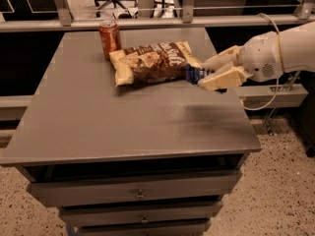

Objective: Pick rxbar blueberry

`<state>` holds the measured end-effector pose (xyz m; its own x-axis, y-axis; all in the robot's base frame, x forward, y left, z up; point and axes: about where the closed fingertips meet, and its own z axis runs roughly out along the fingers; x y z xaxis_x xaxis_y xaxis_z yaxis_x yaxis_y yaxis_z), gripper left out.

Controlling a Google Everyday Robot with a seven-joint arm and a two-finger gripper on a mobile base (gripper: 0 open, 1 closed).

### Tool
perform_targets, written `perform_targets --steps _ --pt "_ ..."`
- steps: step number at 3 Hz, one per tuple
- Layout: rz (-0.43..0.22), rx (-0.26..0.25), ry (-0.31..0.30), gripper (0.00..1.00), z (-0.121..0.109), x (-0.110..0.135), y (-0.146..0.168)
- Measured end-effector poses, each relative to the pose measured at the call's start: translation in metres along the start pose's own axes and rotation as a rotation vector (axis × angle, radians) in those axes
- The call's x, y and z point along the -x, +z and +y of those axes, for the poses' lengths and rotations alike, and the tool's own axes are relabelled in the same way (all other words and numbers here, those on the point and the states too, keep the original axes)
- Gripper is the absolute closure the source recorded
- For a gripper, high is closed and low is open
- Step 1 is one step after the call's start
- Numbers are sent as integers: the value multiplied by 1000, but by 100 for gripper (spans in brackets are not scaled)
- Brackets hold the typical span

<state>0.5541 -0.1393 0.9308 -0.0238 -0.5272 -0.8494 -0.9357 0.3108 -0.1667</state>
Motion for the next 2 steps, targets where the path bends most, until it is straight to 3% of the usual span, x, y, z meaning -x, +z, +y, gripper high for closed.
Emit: perform_targets --steps 1,2 --pt "6 -63 -176 100 4 34 10" --pt "85 -202 -387 100 5 76 30"
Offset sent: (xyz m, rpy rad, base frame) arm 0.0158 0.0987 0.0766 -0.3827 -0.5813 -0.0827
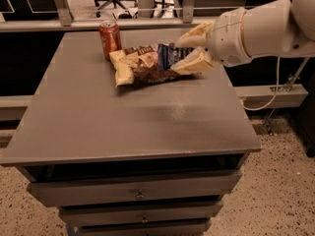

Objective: Pick rxbar blueberry

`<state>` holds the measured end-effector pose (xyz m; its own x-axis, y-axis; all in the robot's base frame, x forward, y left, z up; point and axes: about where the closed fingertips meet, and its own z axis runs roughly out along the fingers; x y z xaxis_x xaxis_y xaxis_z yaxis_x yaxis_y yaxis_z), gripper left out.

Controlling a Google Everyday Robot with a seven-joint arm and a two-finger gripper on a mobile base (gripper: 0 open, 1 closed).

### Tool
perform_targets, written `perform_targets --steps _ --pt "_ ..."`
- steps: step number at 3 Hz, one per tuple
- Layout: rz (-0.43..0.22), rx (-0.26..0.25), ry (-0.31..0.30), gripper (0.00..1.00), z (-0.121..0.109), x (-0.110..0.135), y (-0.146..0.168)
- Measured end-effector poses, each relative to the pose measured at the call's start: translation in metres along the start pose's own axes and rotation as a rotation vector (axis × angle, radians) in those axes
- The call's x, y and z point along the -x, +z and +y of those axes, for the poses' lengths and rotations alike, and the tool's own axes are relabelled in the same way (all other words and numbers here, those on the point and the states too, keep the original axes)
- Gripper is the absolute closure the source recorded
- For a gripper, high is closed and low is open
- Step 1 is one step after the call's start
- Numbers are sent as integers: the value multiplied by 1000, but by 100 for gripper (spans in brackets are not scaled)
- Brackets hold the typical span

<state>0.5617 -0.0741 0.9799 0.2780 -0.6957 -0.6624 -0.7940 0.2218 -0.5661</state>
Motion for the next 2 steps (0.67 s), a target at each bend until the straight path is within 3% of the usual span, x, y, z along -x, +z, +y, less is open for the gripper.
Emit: perform_targets --steps 2 --pt "-35 -31 -31 100 -14 16 10"
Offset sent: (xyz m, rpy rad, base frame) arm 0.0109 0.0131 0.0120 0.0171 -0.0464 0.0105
